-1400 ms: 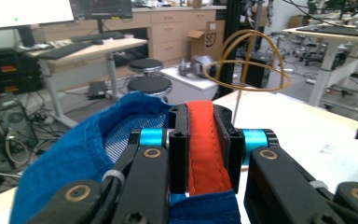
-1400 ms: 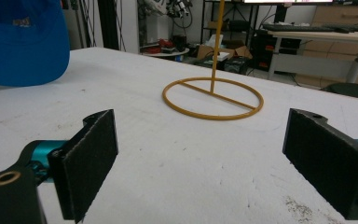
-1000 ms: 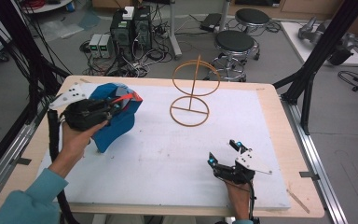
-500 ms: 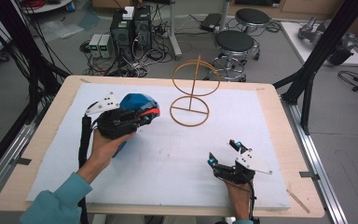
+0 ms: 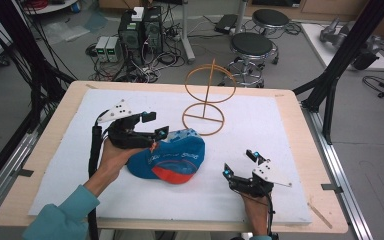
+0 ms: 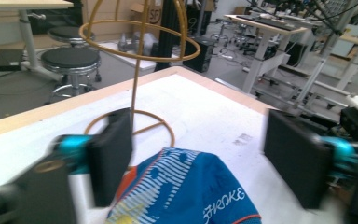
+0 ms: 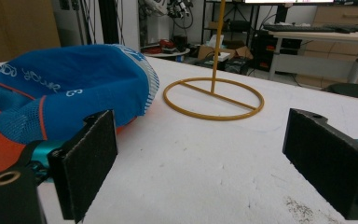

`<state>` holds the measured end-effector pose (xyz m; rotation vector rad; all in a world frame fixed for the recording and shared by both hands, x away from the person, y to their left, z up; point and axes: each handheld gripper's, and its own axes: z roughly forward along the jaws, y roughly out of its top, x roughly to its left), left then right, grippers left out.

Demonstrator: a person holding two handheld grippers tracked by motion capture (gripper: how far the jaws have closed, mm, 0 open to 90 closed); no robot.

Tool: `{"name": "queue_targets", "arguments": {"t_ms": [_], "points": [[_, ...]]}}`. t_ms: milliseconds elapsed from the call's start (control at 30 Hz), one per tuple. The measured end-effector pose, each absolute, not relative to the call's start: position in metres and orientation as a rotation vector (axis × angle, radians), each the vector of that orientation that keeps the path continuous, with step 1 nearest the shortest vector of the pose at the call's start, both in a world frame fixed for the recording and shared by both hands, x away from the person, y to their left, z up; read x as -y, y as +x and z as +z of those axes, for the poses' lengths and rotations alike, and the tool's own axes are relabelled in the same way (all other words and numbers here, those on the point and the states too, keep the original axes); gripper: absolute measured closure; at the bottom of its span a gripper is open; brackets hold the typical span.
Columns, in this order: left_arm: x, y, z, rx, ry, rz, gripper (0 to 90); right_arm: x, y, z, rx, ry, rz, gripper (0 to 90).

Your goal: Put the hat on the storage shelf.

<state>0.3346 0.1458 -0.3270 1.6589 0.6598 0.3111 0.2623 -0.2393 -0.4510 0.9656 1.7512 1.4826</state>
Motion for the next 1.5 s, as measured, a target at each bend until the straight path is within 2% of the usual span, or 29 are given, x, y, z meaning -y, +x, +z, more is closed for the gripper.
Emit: {"name": "queue_targets", "arguments": {"t_ms": [100, 300, 500, 667, 867, 1233, 1500], "points": [[-0.148, 0.335, -0.328, -0.650, 1.662, 0.303, 13.6, 0.239, 0.262, -0.451, -1.751, 0.965, 1.482, 9.3], [-0.154, 0.336, -0.330, -0.620, 1.703, 0.313, 12.4, 0.239, 0.262, -0.451, -1.751, 0.965, 1.481, 9.3], [-0.159, 0.339, -0.337, -0.565, 1.747, 0.357, 6.9, 0.239, 0.262, -0.451, -1.751, 0.962, 1.479, 9.3], [-0.167, 0.345, -0.345, -0.532, 1.814, 0.293, 6.9, 0.239, 0.262, -0.451, -1.751, 0.963, 1.481, 9.3], [-0.168, 0.349, -0.355, -0.523, 1.885, 0.313, 6.9, 0.239, 0.262, -0.451, -1.750, 0.957, 1.478, 9.3], [-0.175, 0.359, -0.395, -0.545, 1.990, 0.223, 6.9, 0.240, 0.263, -0.451, -1.748, 0.954, 1.477, 9.3], [-0.169, 0.361, -0.409, -0.558, 2.044, 0.224, 8.4, 0.239, 0.262, -0.451, -1.750, 0.956, 1.480, 9.3]]}}
